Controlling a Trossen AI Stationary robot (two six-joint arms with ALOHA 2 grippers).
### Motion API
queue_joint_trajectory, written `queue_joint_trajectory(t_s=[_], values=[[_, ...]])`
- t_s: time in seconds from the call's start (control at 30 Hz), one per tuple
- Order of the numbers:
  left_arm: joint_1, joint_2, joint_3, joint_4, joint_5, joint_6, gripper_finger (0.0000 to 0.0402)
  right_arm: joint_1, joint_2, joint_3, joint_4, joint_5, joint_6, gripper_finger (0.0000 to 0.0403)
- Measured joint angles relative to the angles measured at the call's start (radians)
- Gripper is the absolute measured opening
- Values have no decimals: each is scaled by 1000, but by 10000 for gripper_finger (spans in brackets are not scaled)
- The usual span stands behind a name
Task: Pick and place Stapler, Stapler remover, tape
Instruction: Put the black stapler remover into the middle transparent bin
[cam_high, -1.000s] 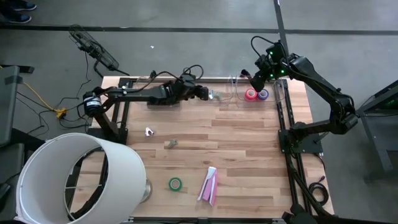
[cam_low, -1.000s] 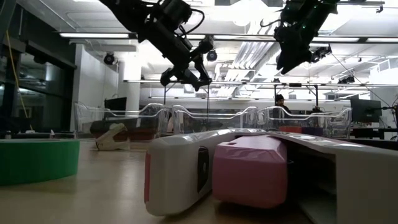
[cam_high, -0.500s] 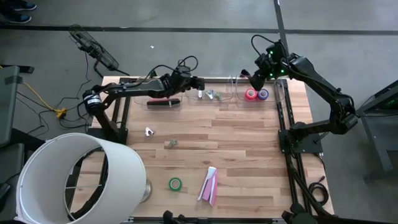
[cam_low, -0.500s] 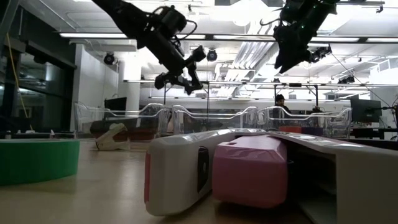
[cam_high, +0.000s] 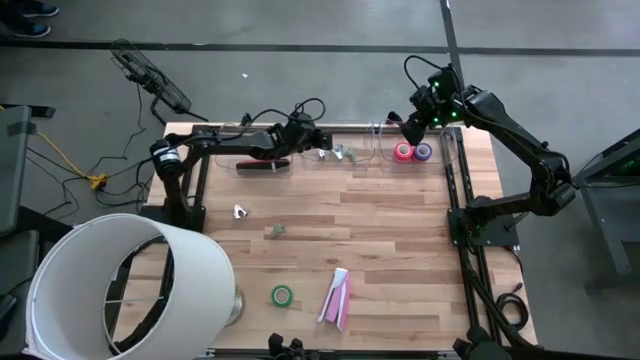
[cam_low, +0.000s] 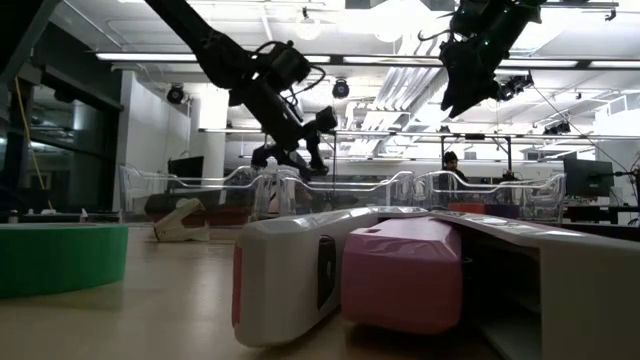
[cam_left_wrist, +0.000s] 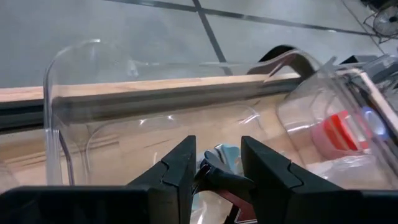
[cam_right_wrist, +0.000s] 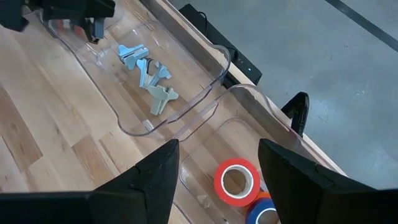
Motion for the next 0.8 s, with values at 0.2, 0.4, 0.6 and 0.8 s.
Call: queue_joint_trajectory(t_s=[0.2,0.4,0.6,0.8], values=[[0,9,0,-1,-12,0,111,0,0,0,0,5,0,211],[0,9,0,-1,-25,17,112,0,0,0,0,8,0,211],[0,9,0,-2,-29,18,112,0,0,0,0,8,0,211],[0,9,0,-3,-29,18,112,0,0,0,0,8,0,211]])
